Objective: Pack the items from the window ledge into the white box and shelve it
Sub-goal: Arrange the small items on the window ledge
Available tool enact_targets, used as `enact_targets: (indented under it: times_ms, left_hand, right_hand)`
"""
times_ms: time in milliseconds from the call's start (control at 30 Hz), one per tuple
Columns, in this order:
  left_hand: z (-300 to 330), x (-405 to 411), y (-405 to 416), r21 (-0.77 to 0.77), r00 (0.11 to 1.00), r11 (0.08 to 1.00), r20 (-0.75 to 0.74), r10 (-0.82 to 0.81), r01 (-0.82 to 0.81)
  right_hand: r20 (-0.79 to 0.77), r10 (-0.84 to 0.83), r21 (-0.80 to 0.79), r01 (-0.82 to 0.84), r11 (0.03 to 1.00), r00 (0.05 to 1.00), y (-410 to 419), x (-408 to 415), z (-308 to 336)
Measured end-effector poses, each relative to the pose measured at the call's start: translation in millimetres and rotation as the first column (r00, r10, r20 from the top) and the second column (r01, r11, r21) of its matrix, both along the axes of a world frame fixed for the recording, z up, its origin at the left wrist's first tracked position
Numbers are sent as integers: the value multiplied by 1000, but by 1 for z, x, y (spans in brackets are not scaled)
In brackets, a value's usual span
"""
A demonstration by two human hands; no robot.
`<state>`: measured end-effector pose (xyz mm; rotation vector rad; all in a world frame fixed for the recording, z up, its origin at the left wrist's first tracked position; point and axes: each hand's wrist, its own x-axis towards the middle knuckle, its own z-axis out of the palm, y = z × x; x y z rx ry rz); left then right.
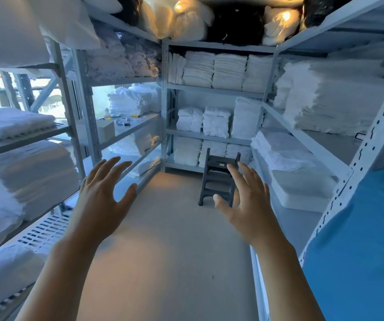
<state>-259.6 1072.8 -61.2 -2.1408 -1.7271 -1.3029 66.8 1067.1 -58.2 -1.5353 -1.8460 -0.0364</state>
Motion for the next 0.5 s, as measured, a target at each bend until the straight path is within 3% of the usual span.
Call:
enact_targets:
  times_ms: [233,500]
  left_hand:
    - [-15,-36,60,-25,999,999,46,-24,25]
    - [-27,-47,107,-49,994,996,76,75,-71]
  right_hand:
    - [0,7,-59,-7,998,1000,61,-35,-13]
    - [24,90,-72,-88,993,996,140,-50,-13]
